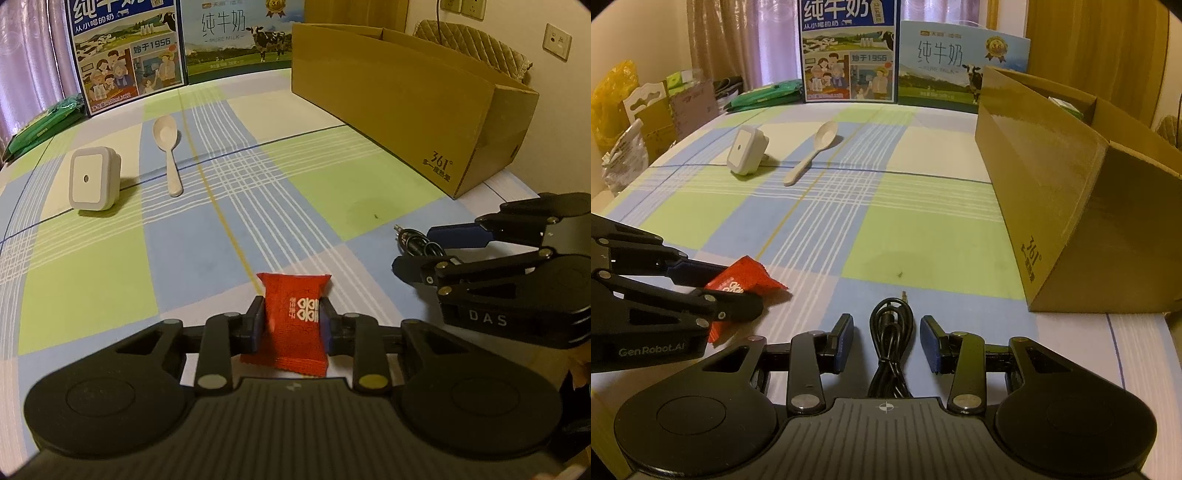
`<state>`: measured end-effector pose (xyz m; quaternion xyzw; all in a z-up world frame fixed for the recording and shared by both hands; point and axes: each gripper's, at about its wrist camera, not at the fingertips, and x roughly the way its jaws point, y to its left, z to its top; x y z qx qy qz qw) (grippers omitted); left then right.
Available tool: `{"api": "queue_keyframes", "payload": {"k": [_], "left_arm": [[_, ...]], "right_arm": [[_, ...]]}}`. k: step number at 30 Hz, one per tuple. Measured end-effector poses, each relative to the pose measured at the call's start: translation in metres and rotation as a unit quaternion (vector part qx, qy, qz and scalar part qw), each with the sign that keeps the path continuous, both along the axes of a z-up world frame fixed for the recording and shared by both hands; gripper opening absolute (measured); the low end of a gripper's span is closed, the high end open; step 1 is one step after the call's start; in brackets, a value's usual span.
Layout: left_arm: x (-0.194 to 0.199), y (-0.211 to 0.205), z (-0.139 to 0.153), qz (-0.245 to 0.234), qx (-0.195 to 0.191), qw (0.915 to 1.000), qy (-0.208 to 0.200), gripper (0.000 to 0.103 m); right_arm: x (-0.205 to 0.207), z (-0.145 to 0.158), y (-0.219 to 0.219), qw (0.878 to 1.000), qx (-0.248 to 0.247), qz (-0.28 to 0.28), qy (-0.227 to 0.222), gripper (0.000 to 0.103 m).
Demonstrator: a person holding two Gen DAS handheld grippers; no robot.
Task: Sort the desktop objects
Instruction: 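Lift the candy packet with the left tool while the right lifts the cable, then carry the red candy packet and black cable with both tools into the cardboard box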
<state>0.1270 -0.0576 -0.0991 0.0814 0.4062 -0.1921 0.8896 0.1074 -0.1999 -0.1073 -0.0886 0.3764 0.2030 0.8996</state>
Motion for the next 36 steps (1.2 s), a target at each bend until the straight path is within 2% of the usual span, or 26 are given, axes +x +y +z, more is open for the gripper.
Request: {"api": "queue_keyframes", "payload": {"k": [5, 7, 12, 36], "left_arm": [[0.0, 0.0, 0.001, 0.001, -0.005, 1.0, 0.004, 0.024], [0.0, 0.0, 0.001, 0.002, -0.008, 1.0, 0.005, 0.024], [0.0, 0.0, 0.002, -0.001, -0.016, 0.9998, 0.008, 0.023], [-0.002, -0.003, 0.022, -0.001, -0.035, 0.9993, -0.014, 0.022]], "right_arm": [[0.002, 0.0, 0.002, 1.0, 0.0, -0.001, 0.002, 0.034], [0.001, 0.001, 0.003, 1.0, -0.001, 0.0, 0.002, 0.024], [0.001, 0.002, 0.003, 1.0, 0.002, -0.006, 0.004, 0.02], [-0.004, 0.028, -0.004, 0.998, 0.036, -0.031, -0.04, 0.019]]}}
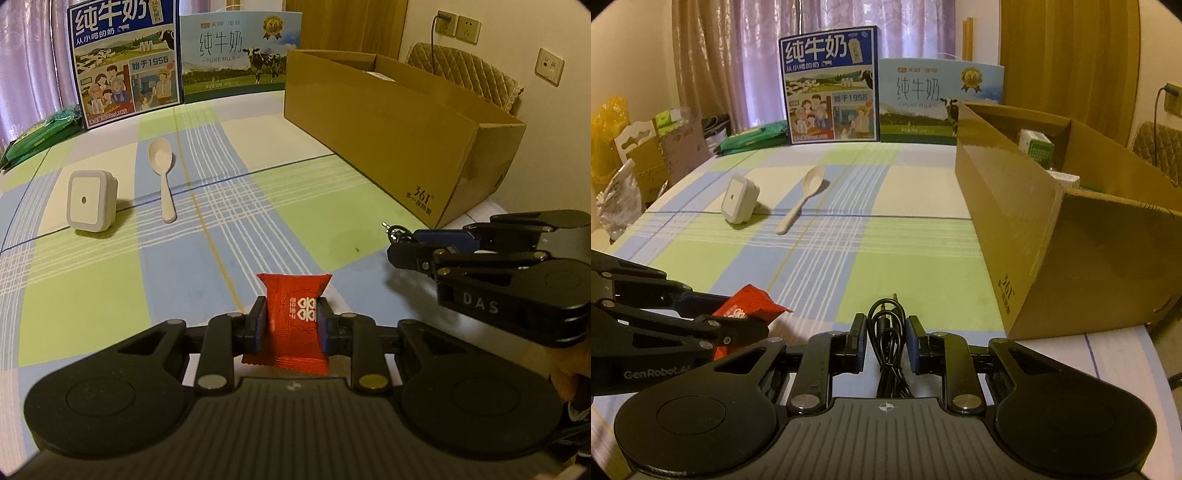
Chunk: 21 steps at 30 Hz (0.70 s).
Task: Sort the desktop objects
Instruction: 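Carry the red candy packet and black cable with both tools into the cardboard box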
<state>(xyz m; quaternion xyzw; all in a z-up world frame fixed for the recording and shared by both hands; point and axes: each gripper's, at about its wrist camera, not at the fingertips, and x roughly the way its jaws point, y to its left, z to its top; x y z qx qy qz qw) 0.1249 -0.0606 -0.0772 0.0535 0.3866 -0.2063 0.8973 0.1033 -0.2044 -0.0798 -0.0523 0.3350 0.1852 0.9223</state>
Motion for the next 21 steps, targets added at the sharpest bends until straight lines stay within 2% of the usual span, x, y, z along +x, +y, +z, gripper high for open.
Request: {"api": "queue_keyframes", "payload": {"k": [9, 21], "left_arm": [[-0.009, -0.008, 0.009, 0.003, -0.004, 1.0, -0.001, 0.022], [-0.025, -0.017, 0.027, 0.014, -0.012, 0.9998, -0.004, 0.022]], "right_arm": [[-0.001, 0.005, -0.004, 1.0, 0.001, -0.009, -0.002, 0.019], [-0.018, 0.035, -0.025, 0.999, 0.006, -0.038, -0.023, 0.019]]}}
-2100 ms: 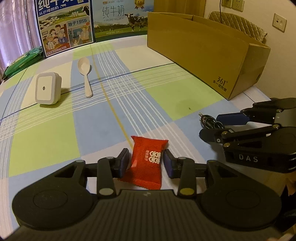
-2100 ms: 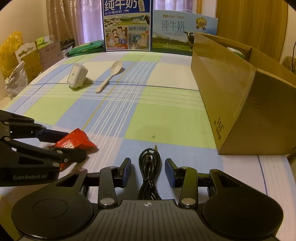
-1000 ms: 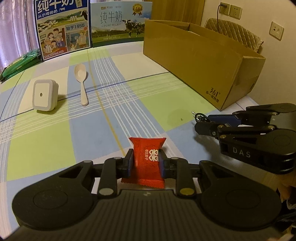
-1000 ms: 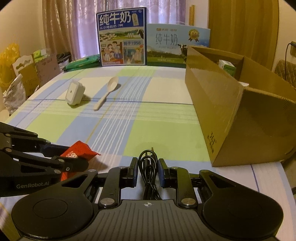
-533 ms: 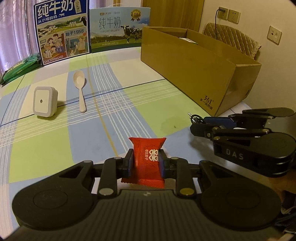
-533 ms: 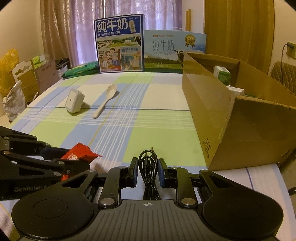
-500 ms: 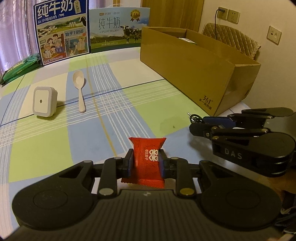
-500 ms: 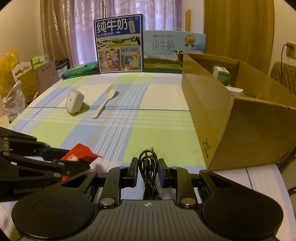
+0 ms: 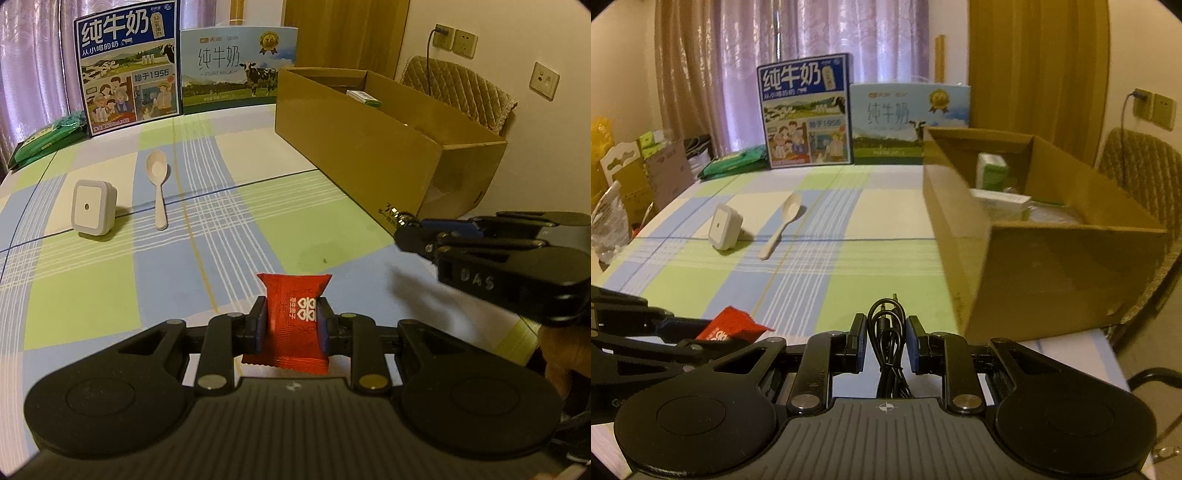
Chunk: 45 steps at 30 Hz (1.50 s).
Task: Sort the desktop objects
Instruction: 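Carry the red candy packet and black cable with both tools into the cardboard box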
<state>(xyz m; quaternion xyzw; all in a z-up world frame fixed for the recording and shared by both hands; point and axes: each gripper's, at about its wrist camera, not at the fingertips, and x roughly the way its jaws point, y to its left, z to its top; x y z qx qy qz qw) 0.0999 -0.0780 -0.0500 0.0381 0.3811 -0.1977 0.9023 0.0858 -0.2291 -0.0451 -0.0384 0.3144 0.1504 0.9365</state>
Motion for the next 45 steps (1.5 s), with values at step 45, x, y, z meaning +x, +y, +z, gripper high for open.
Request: {"api": "queue_keyframes", "payload": {"k": [45], "left_arm": [[0.118, -0.152, 0.094, -0.065, -0.085, 0.9936, -0.037, 0.022]], "right_arm": [[0.119, 0.123, -0.171, 0.991, 0.093, -0.092, -0.037, 0.019]]}}
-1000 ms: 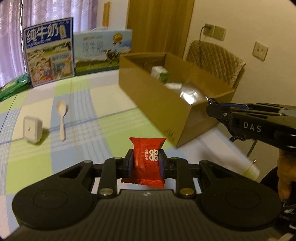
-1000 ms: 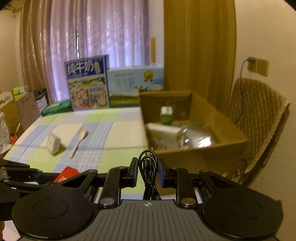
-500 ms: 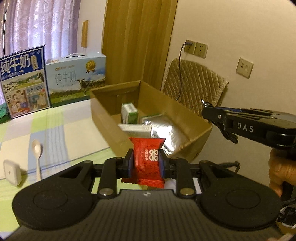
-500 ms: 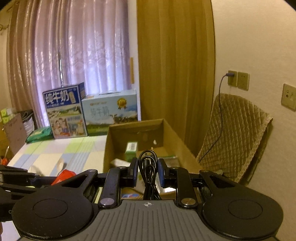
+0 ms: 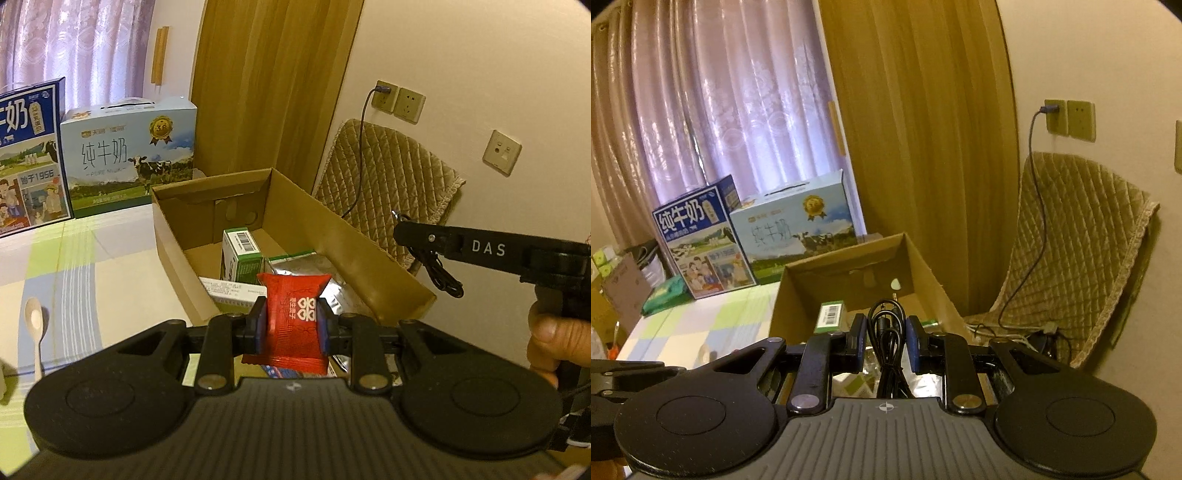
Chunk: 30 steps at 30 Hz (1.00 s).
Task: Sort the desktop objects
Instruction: 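Carry the red candy packet and black cable with both tools into the cardboard box, then open both tools to drop the packet and cable into the box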
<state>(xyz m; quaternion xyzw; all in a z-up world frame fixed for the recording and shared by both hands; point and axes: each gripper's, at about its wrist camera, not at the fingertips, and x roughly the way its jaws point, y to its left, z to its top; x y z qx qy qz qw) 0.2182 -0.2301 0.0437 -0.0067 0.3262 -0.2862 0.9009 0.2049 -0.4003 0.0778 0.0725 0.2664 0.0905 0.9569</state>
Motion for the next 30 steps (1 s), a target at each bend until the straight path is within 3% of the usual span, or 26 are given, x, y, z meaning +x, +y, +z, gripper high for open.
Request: {"api": "queue_keyframes", "payload": {"k": [10, 12, 21, 25, 30], "left_arm": [[0.021, -0.017, -0.014, -0.013, 0.018, 0.9998, 0.002, 0.028], [0.019, -0.012, -0.015, -0.01, 0.022, 0.9997, 0.001, 0.033], [0.007, 0.016, -0.011, 0.013, 0.014, 0.9998, -0.003, 0.035], [0.002, 0.024, -0.006, 0.019, 0.01, 0.9998, -0.006, 0.035], [-0.005, 0.036, 0.0, 0.033, 0.0, 0.9994, -0.01, 0.043]], "right_arm": [[0.019, -0.011, -0.003, 1.0, 0.004, 0.001, 0.012, 0.019], [0.021, -0.014, -0.002, 1.0, 0.003, 0.003, 0.014, 0.019], [0.03, -0.023, 0.006, 1.0, 0.007, 0.007, 0.025, 0.019], [0.034, -0.02, 0.007, 0.999, 0.021, 0.012, 0.022, 0.026], [0.026, -0.011, 0.004, 1.0, 0.025, 0.001, 0.012, 0.039]]}}
